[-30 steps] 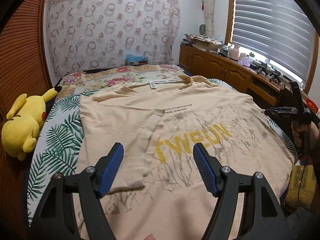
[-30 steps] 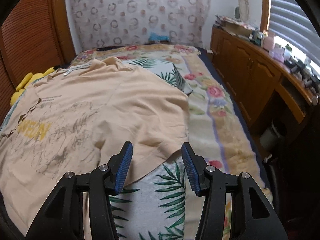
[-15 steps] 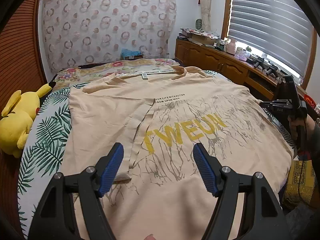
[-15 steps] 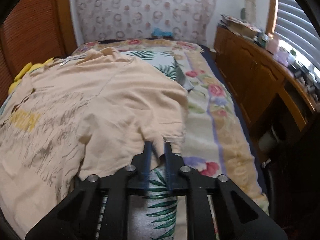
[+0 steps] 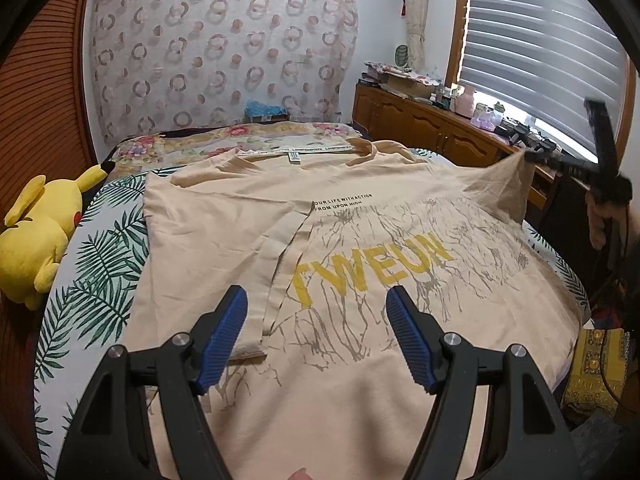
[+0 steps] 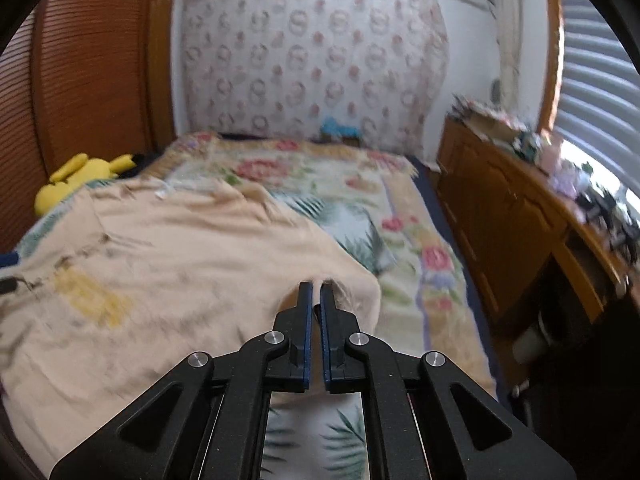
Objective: Fold small clothes
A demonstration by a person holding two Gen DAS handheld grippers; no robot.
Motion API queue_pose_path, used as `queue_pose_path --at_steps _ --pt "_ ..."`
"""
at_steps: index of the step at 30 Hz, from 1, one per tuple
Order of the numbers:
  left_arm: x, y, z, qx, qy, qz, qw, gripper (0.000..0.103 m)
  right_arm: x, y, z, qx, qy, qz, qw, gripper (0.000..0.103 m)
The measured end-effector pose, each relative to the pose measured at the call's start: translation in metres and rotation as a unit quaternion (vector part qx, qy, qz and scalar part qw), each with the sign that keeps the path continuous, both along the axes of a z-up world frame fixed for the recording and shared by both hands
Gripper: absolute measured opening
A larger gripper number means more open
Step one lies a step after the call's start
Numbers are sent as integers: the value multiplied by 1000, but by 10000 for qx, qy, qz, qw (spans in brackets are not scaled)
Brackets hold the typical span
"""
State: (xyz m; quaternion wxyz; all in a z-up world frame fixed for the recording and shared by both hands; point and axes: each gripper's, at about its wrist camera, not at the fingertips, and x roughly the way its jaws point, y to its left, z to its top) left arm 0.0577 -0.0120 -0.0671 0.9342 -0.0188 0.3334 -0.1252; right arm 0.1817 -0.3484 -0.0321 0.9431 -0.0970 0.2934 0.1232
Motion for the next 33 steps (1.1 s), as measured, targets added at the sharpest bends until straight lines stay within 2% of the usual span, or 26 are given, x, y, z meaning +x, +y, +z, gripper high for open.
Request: queue_pose_path --at_steps 5,9,11,12,16,19,25,33 --pt "-1 4 2 -28 -20 41 10000 72 -2 59 23 26 -95 710 9974 1" --pt "-3 7 3 -48 -34 71 10000 72 -8 110 25 156 114 1368 9904 1" --pt "-4 8 3 -57 -49 89 9999 72 -8 127 22 137 215 1495 9884 17" --pt "-4 9 4 -66 -58 92 9999 72 -8 131 20 118 227 1504 9883 19" --pt "-5 10 4 -75 -75 106 9999 72 4 122 12 21 255 1236 9920 21" --pt "-5 10 4 -68 -65 88 9999 72 9 100 2 -57 310 895 9955 30" --pt "-5 5 2 -39 -43 29 10000 72 22 62 -32 -140 745 423 9962 35" --pt "-5 2 -1 -25 -22 11 10000 72 14 50 -69 -48 1261 336 9914 36"
